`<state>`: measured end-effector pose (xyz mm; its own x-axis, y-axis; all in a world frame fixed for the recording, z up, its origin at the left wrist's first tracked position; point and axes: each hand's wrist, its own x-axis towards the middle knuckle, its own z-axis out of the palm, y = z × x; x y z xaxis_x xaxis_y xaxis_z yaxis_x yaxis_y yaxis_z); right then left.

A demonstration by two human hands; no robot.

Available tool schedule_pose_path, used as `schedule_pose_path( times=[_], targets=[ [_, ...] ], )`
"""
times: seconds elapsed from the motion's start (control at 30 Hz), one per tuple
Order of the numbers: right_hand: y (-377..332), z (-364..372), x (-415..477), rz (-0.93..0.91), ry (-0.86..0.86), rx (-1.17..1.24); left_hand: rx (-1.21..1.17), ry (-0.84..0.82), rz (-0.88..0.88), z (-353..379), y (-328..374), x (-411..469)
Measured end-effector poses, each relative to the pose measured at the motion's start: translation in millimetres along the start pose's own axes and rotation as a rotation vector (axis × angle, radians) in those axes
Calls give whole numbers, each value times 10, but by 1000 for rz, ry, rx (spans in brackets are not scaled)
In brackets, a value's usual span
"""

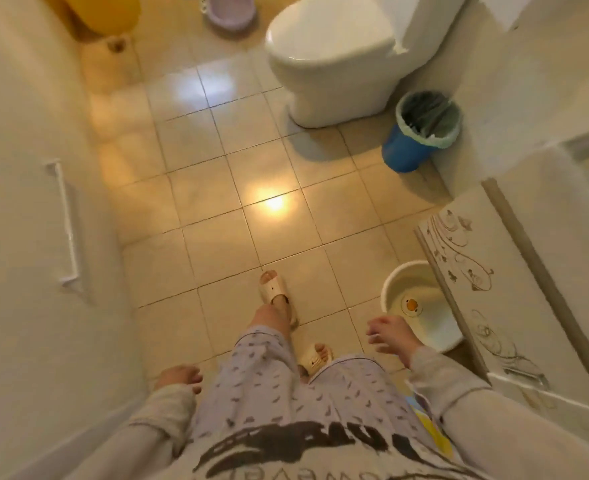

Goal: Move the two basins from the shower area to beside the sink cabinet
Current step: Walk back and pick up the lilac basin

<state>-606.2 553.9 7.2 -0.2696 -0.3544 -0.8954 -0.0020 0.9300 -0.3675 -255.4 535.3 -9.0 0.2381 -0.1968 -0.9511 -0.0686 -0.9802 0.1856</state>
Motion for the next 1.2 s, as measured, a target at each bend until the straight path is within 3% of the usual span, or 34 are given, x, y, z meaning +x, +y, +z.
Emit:
schedule_pose_path(
  times=[0.03, 0.07, 0.13, 0.27, 0.37, 0.77, 0.93, 1.07, 1.2],
  targets=[
    [-210, 53, 44, -48, -19, -34, -156, 15, -12, 56, -90, 59],
    [-412, 117, 92, -92, -37, -60, -169, 12, -47, 27, -164, 49],
    [-788, 265, 189, -149, -70, -118, -12, 29, -104, -244, -115, 106],
    [-1324, 600, 404, -173, -109, -205, -70, 123, -205, -811, 48, 371],
    [-1605, 850, 543, -163, -50, -210, -117, 72, -207, -970, 502, 470],
    [-2316, 1188, 844, 115, 2, -315, -67, 81, 103, -1536, 3130, 697],
    [-2911, 1276, 1074, 129, 30, -301, -72, 12, 184, -1483, 3783, 788],
    [-3712, 1446, 1355, 58, 4, -307, -40, 50, 100, -1481, 3966, 1022],
    [-4695, 1667, 1592, -49, -69, -344, -40, 132, -93, -1588, 4001, 1192]
  ],
)
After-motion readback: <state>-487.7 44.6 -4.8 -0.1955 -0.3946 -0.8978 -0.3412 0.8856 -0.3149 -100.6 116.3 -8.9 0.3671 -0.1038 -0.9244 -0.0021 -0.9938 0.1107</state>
